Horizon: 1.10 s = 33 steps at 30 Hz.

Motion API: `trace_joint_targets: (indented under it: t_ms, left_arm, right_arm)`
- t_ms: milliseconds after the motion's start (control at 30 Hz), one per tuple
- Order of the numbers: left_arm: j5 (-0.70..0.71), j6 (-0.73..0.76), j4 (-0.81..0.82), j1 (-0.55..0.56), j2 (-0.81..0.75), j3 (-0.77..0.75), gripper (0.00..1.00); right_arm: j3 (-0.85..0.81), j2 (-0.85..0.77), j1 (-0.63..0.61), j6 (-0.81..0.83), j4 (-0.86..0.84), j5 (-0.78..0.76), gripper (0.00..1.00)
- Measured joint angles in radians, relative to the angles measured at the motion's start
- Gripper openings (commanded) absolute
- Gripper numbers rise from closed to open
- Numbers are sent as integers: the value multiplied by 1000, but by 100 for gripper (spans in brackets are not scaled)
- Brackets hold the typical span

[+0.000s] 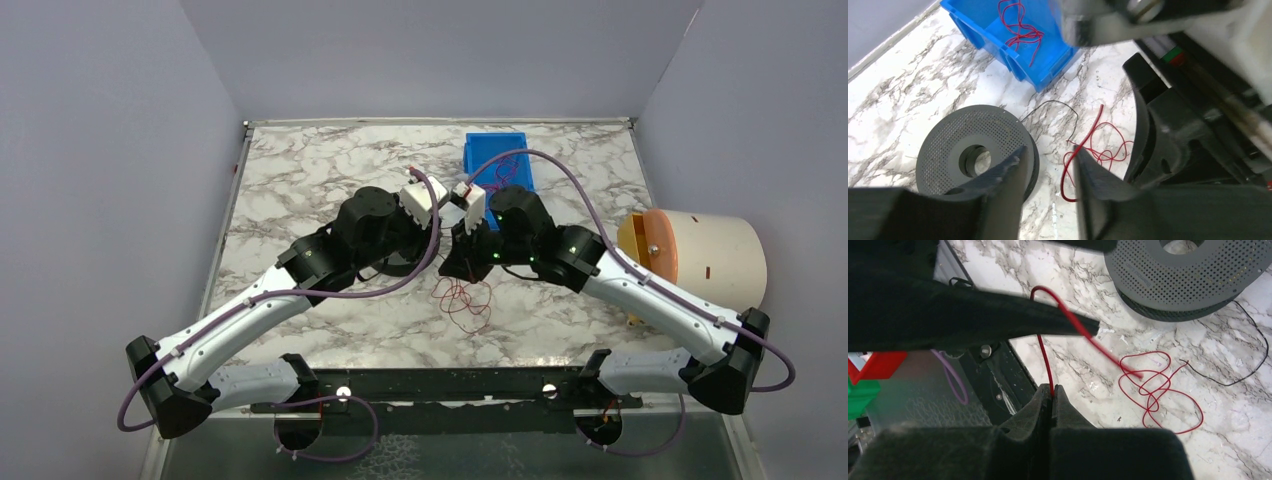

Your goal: Wrap the cables

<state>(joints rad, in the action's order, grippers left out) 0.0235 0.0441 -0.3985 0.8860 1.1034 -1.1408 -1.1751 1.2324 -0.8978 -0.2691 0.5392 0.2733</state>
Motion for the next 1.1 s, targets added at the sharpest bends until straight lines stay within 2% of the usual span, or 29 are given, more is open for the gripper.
trace_joint_targets:
  t_ms: [167, 300, 600, 900, 1100]
  left_arm:
    - [0, -20, 0, 0, 0, 8, 12]
    - [0, -53, 1, 0, 0, 8, 1]
    - [-5, -204, 85, 6, -53, 55, 0]
    - [-13, -404, 297, 6, -165, 206, 0]
    - [-3, -520, 497, 6, -210, 320, 0]
  right_arm:
    - [4, -33, -6, -4, -27, -10, 1]
    - [13, -45, -6, -4, -45, -30, 1]
    - [125, -90, -6, -19, -150, -90, 1]
    - [313, -219, -11, -38, -403, -103, 1]
    - [406, -262, -12, -44, -557, -80, 1]
